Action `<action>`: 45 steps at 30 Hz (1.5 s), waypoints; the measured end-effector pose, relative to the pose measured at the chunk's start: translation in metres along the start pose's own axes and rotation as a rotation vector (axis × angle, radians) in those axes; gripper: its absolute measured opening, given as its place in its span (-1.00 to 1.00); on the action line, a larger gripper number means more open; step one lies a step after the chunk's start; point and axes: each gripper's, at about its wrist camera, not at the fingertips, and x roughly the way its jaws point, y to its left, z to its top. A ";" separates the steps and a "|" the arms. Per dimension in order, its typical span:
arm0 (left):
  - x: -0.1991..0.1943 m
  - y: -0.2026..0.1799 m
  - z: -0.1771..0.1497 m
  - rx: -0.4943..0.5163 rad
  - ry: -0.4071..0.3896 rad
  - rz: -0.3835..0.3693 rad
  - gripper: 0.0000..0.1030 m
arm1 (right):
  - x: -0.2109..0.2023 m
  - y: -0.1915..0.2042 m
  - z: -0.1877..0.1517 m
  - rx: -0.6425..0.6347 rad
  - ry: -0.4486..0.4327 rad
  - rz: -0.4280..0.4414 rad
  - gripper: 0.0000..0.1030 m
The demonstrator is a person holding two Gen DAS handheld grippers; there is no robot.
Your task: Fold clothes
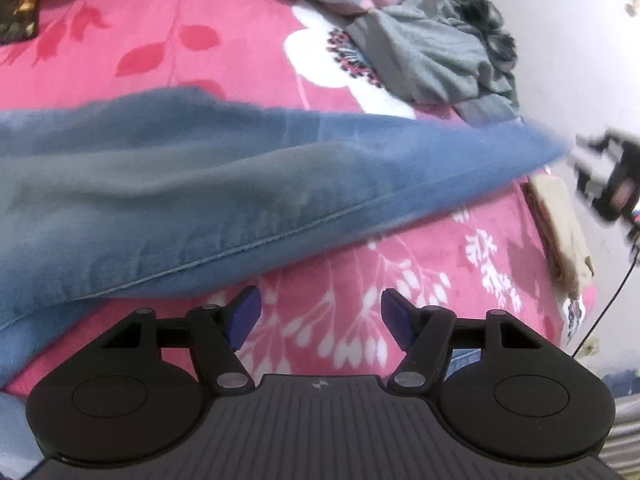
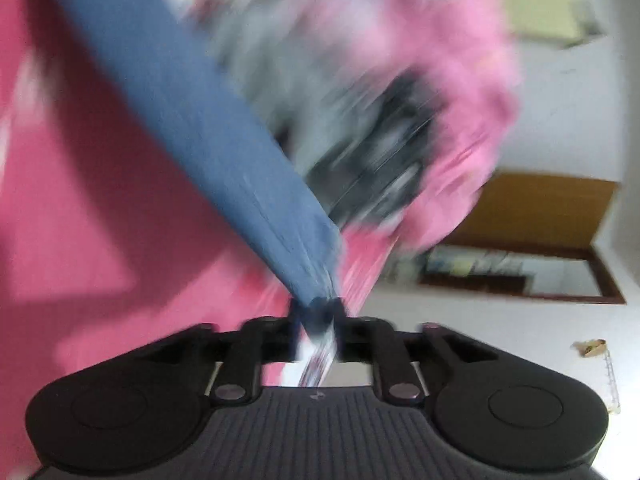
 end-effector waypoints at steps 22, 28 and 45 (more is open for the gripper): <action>-0.049 0.123 -0.050 -0.965 -0.367 0.038 0.25 | 0.053 0.043 -0.062 2.295 0.401 1.025 -0.19; -0.058 0.121 -0.064 -0.943 -0.339 0.045 0.25 | 0.062 0.046 -0.079 2.417 0.432 0.909 -0.23; -0.081 0.134 -0.064 -0.902 -0.318 0.049 0.26 | 0.075 0.012 -0.087 2.267 0.505 0.888 -0.85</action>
